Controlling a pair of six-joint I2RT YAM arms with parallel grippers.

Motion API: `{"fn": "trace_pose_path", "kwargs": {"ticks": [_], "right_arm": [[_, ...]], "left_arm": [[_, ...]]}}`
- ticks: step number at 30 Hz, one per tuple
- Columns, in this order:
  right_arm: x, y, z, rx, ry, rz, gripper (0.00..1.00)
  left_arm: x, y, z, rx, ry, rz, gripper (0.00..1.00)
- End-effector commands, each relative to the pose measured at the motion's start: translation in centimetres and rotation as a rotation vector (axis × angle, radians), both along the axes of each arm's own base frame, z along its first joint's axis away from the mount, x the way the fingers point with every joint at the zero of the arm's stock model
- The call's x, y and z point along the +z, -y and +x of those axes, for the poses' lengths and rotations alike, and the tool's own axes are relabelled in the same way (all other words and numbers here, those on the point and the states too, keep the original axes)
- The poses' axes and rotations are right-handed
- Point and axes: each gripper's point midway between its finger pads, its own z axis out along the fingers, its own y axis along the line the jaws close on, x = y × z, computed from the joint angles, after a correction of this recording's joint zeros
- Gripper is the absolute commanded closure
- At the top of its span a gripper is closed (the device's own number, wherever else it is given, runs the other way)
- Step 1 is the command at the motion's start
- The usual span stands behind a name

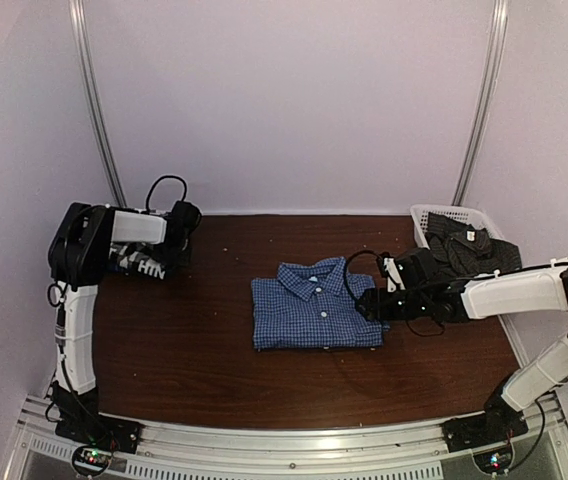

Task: Fold and stack the long sleeve shirts
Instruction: Move the square-folded shirt to the center of the board.

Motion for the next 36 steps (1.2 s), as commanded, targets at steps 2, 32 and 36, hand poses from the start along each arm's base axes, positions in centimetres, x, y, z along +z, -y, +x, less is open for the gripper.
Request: {"fn": "trace_pose_path", "kwargs": {"ticks": [2,32,36], "right_arm": [[-0.6,-0.6,-0.2,0.011,-0.011,0.006,0.28],[-3.0,1.4,0.2,-0.062,-0.054,-0.110,0.23],[-2.0,1.9,0.6,-0.089,-0.032,-0.126,0.21]], "left_arm": [[-3.9,6.8,-6.2,-0.131,-0.146,-0.317,0.86],[7.5,28.9,-4.3,-0.515,0.088,-1.013,0.53],[11.1,27.5,-4.9,-0.570,0.175,-0.958,0.38]]}}
